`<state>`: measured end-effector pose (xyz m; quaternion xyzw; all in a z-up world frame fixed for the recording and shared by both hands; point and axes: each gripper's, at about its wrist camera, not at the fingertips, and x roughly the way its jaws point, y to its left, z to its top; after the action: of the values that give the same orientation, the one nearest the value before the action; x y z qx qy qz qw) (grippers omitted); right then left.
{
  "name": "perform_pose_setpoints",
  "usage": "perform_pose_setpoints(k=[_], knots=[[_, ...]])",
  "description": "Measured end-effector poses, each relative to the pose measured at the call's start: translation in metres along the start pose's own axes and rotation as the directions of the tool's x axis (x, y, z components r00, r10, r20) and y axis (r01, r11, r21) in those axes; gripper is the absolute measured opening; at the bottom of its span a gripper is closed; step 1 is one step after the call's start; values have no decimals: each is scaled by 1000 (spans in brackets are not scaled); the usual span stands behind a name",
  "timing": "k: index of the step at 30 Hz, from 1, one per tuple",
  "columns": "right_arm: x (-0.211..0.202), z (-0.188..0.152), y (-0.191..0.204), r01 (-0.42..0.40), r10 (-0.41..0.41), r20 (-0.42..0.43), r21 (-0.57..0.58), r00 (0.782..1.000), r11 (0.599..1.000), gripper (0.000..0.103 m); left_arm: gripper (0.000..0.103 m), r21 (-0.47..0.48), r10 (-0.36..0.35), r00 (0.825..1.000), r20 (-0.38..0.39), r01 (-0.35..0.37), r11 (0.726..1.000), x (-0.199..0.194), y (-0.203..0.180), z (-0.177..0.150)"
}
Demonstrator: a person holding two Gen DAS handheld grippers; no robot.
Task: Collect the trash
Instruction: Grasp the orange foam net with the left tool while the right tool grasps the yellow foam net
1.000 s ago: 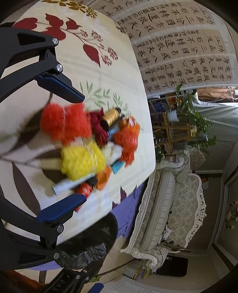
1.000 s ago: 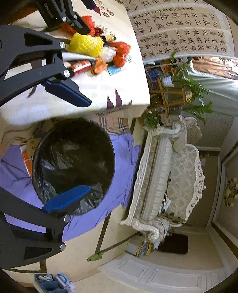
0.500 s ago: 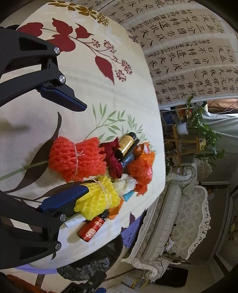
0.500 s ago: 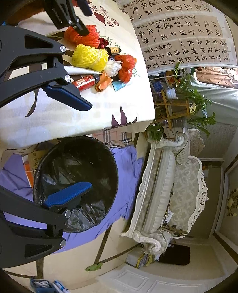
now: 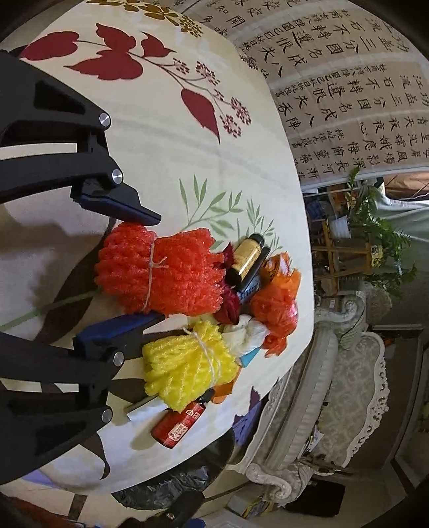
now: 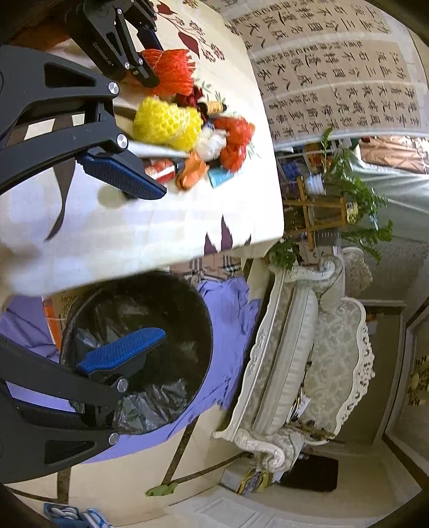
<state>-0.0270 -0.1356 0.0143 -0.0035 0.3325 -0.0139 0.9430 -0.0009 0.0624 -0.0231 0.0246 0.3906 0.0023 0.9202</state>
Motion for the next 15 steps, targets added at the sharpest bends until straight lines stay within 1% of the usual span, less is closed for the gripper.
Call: perform_pose_setpoints(k=[6,10,15], knots=[[0,8,30,-55,56,4,-56,998,997,78,52,-34,31,999,17,-30,999,-10,26,2],[2,13,54,-99,100,3,-97,995,990,78,52,-67,83,996,20,-82,994,-11,52,-1],[12,17,86,-165,163,-26,-140,986,976,77,52,-111,137,990,12,-135,985,-9,82,-2]])
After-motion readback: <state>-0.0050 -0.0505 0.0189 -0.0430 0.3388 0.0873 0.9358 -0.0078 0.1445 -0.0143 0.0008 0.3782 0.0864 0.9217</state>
